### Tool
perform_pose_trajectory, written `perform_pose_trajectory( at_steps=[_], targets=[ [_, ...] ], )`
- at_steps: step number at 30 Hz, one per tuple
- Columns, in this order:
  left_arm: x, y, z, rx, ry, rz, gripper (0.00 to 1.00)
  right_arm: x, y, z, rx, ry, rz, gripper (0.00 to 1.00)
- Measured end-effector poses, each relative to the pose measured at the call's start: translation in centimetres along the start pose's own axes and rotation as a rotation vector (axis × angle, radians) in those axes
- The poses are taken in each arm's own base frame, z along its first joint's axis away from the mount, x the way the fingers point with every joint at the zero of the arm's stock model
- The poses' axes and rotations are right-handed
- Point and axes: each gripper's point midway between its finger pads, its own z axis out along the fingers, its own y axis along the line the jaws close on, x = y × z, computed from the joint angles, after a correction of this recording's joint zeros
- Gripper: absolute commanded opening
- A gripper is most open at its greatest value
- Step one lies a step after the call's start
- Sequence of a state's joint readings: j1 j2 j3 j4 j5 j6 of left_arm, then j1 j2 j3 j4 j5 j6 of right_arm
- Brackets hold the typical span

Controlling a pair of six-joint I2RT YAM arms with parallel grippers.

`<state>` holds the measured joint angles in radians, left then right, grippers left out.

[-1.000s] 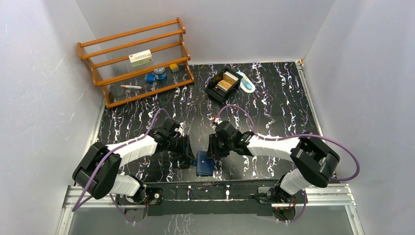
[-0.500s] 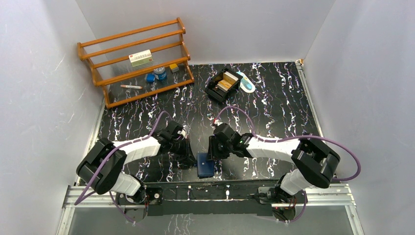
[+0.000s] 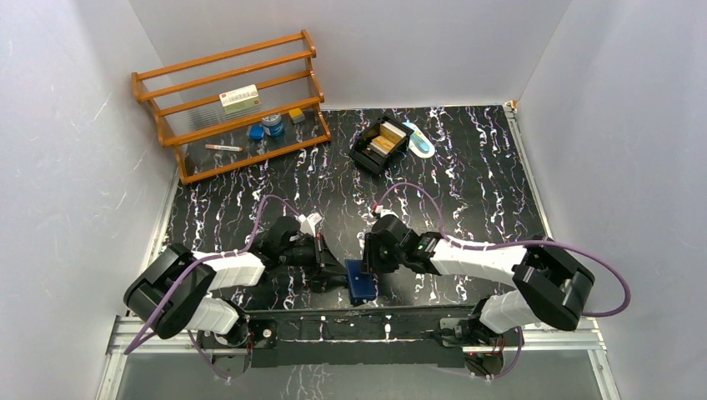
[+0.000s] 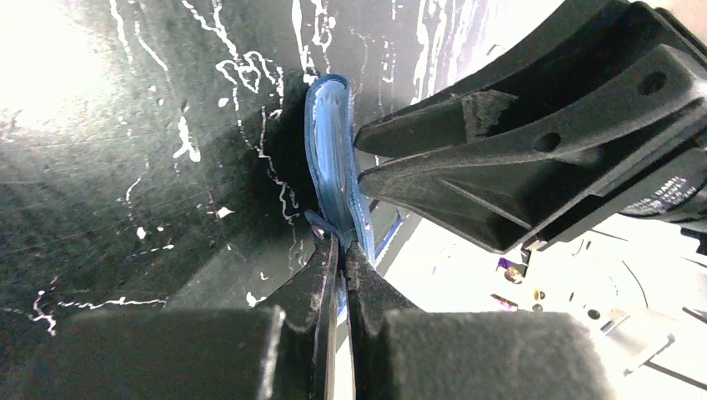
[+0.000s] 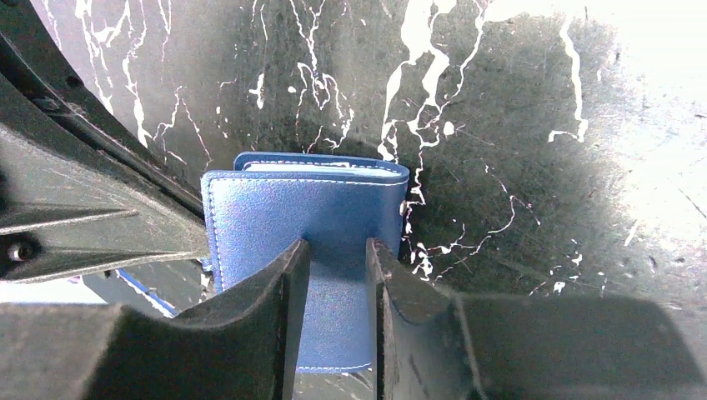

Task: Put the credit cards into the card holder
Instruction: Close the card holder at the center of the board.

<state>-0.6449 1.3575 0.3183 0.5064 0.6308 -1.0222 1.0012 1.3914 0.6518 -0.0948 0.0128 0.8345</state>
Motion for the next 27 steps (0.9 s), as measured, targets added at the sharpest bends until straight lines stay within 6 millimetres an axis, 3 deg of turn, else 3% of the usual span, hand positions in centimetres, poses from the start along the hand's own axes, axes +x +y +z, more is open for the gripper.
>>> perform_pose_trajectory(
  at_steps=[10, 17, 27],
  targets=[
    [-0.3, -1.9, 0.2, 0.115, 0.000, 0.046, 0.00, -0.3, 0.0, -1.4, -0.023, -0.039, 0.035, 0.51],
    [-0.8, -2.5, 0.7, 0.141, -0.010, 0.057, 0.00, -0.3, 2.5, -2.9, -0.125, -0.041, 0.059, 0.57],
    [-1.1, -2.7, 0.9, 0.144, -0.017, 0.051, 0.00, 0.5, 2.8, -2.6, -0.101, -0.029, 0.041, 0.60]
  ],
)
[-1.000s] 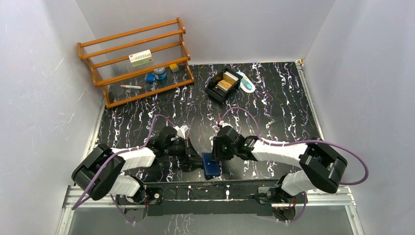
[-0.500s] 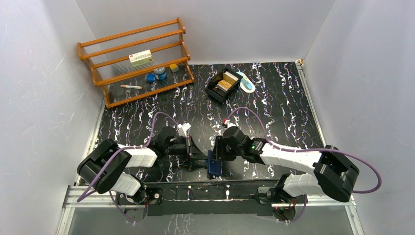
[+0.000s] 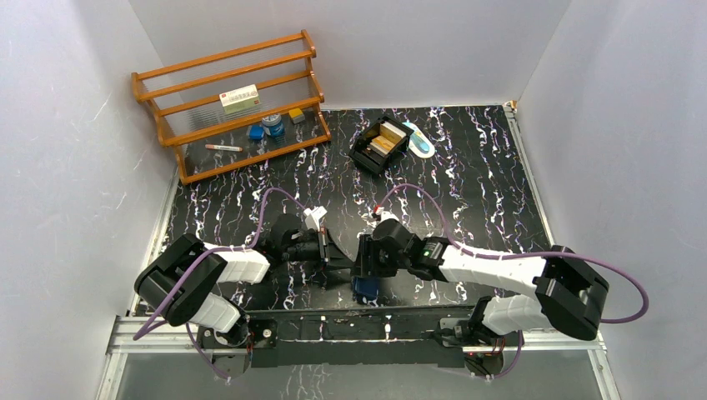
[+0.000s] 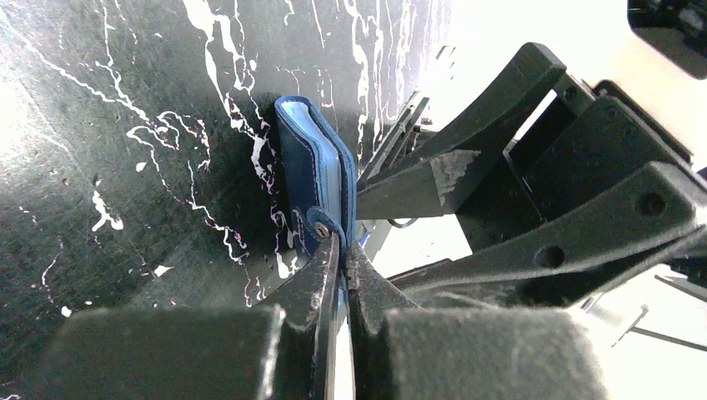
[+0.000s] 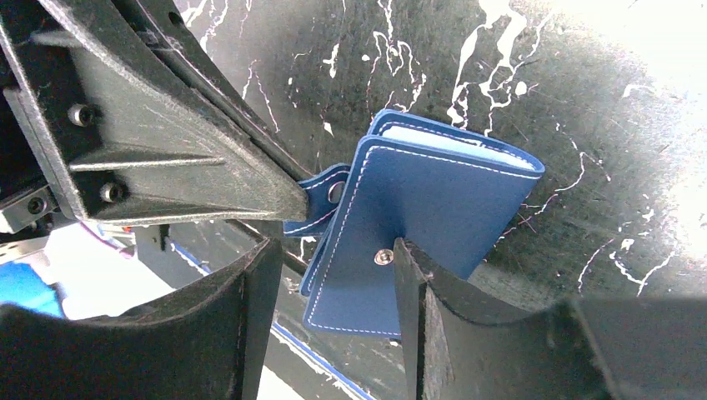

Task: Put the credit cards into the card holder
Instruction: Close the card holder at the center of the board.

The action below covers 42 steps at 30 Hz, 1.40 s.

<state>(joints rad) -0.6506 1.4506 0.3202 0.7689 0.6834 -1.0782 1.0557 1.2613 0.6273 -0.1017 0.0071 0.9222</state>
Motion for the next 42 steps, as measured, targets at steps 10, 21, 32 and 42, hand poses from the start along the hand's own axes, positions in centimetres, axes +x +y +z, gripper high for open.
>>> perform_pose_trajectory(
  at_steps=[10, 21, 32, 42],
  targets=[
    [-0.2, 0.4, 0.1, -0.021, -0.014, -0.021, 0.00, 0.4, -0.1, 1.0, 0.210, -0.011, -0.114, 0.54],
    [-0.3, 2.0, -0.1, -0.085, -0.053, -0.023, 0.05, 0.3, -1.3, 1.7, 0.298, -0.039, -0.149, 0.42],
    [0.0, 5.5, -2.7, -0.356, -0.087, 0.011, 0.27, 1.0, -2.0, 2.3, 0.254, -0.033, -0.213, 0.42],
    [-2.7, 2.4, -2.5, -0.352, -0.053, 0.246, 0.31, 1.1, -1.9, 2.4, 0.230, -0.031, -0.236, 0.42]
  ],
)
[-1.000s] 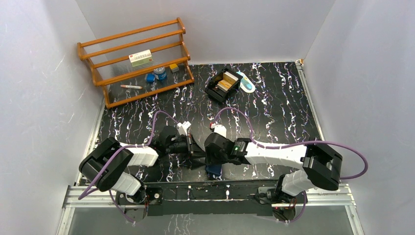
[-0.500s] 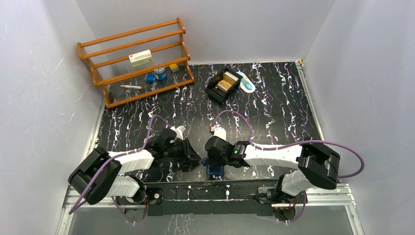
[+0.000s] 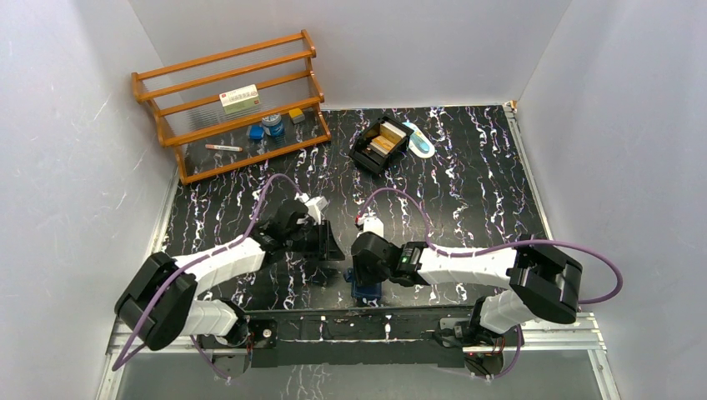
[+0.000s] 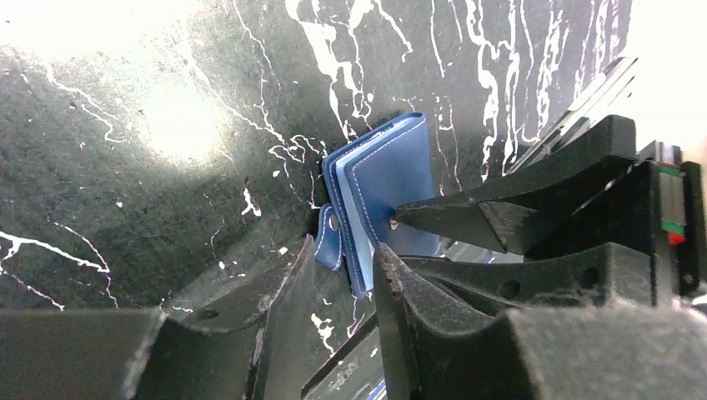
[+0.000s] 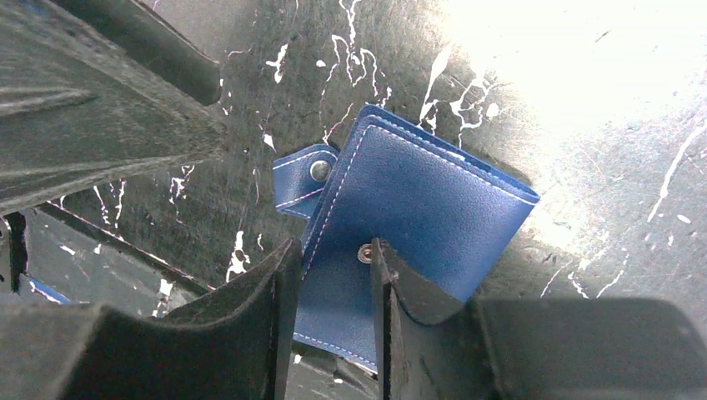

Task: Put the credit cards into the card holder
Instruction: Close the card holder at the center of the board.

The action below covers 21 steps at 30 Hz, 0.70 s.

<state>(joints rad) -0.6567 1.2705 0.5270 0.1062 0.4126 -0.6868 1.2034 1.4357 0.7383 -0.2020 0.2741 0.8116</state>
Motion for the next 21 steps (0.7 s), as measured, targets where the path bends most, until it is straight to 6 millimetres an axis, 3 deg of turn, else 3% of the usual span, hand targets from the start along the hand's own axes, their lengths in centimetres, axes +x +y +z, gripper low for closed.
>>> perform_pose_trajectory(
  at_steps=[10, 16, 21],
  targets=[
    [2.7, 1.9, 2.4, -0.027, 0.190, -0.012, 0.32, 0.0, 0.0, 0.0, -0.004, 0.001, 0.003, 0.42],
    [3.2, 1.0, 3.0, 0.046, 0.228, -0.023, 0.32, 0.0, 0.0, 0.0, -0.007, 0.001, 0.003, 0.42],
    [3.5, 0.6, 3.4, 0.086, 0.249, -0.035, 0.21, 0.0, 0.0, 0.0, -0.011, -0.002, 0.001, 0.42]
  ],
)
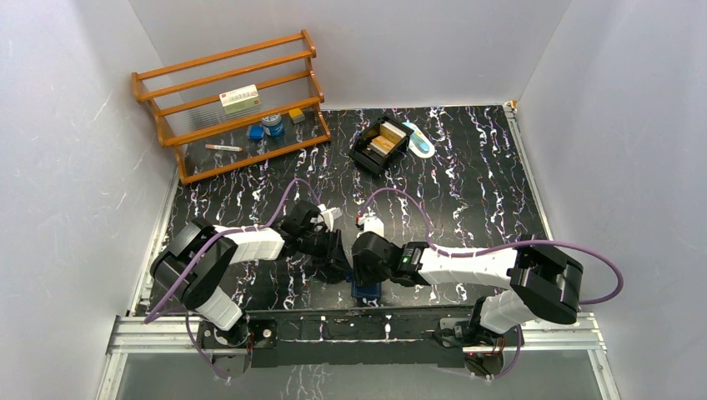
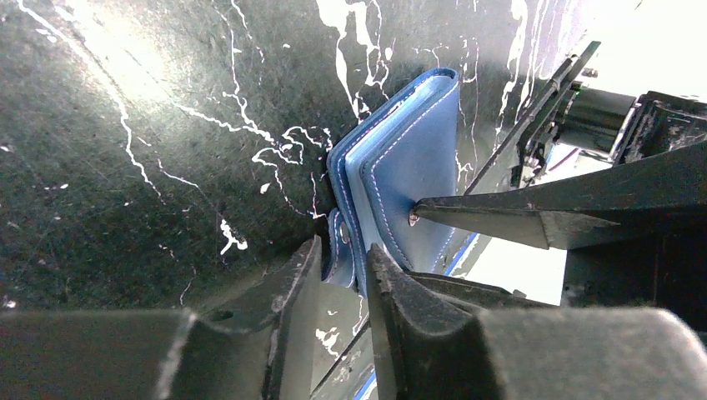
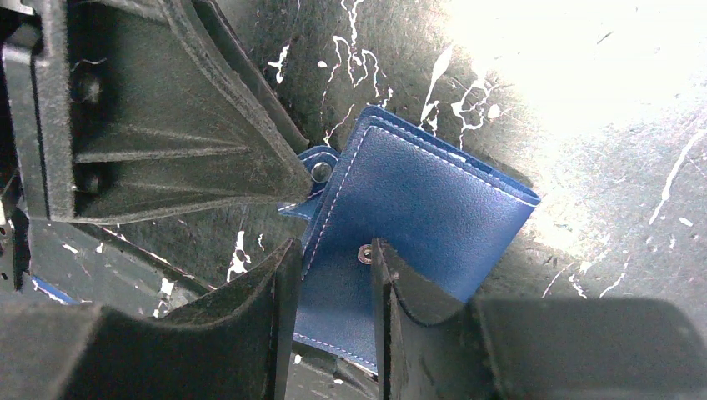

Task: Put the credit cards into the card holder
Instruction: Close the card holder at the center of the board.

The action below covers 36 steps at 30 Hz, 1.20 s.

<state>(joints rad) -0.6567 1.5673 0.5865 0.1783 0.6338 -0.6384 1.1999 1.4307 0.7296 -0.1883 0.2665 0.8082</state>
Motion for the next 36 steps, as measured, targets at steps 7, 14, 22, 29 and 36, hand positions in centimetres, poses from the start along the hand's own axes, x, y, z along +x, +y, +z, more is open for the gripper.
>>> perform_pose_trajectory(
  at_steps=[7, 14, 22, 29, 36],
  targets=[
    [0.0, -0.6, 0.0, 0.038, 0.003, 0.015, 0.00, 0.0, 0.0, 0.0, 0.000, -0.001, -0.001, 0.43],
    [0.7, -1.0, -0.3, 0.100, -0.029, 0.057, 0.00, -0.1, 0.0, 0.1, -0.035, -0.007, 0.021, 0.43],
    [1.6, -1.6, -1.0, 0.205, -0.117, 0.113, 0.00, -0.2, 0.3, 0.2, -0.063, -0.004, 0.039, 0.43],
    [1.7, -1.8, -1.4, 0.231, -0.150, 0.150, 0.00, -0.2, 0.2, 0.1, -0.079, -0.001, 0.055, 0.43],
    [1.8, -2.1, -1.5, 0.260, -0.171, 0.192, 0.00, -0.3, 0.3, -0.2, -0.100, -0.007, 0.064, 0.53]
  ],
)
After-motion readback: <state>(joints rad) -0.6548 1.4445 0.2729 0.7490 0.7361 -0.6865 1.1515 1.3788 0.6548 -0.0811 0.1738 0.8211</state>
